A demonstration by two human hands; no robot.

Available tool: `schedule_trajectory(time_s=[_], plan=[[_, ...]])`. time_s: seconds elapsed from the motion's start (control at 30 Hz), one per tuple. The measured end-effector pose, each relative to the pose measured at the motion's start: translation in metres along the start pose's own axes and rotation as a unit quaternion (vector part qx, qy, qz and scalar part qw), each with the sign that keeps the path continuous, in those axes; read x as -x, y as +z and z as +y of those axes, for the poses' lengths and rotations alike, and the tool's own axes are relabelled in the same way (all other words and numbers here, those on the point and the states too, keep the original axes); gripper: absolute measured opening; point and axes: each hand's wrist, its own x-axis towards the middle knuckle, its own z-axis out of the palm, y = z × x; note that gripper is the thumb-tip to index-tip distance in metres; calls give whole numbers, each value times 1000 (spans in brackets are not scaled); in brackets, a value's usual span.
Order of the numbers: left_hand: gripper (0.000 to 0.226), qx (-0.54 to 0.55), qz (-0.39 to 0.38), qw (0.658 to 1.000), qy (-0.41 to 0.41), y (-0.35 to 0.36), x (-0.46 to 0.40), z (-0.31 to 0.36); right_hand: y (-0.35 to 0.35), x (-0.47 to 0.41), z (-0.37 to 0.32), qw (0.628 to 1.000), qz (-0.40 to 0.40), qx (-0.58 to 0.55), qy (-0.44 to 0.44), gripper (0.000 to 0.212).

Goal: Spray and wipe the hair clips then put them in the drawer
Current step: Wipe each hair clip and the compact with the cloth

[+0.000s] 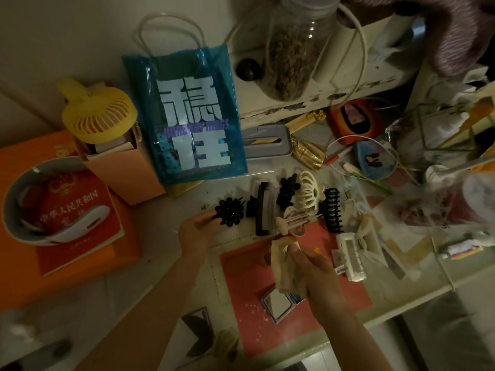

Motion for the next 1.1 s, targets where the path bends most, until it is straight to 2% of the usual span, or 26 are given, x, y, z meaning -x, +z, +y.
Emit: schedule_trajectory(time_s=[0.23,0.37,0.5,0.63,0.8,0.97,1.1], plan=[[31,2,0,1000,13,1,-3,-6,-5,4,8,1000,4,-9,10,24],[40,32,-1,999,4,-2,7,-10,-9,9,9,1000,-5,-11,12,23],[46,16,3,1000,-15,-10,22,-20,-13,17,8,1000,-9,-19,6,20],[42,5,-8,1000,-23,-12,44,-32,-16,23,9,1000,-8,-11,2,20],[47,-15,-38,998,-46,-9,65,-49,-15,27,14,1000,-5,7,15,23],[40,-84,-32,996,14,-3,69,-54,-16,25,22,1000,-14,12,12,27],[46,-116,-25,992,38,4,64,-59,-18,22,30,1000,-13,15,15,24]])
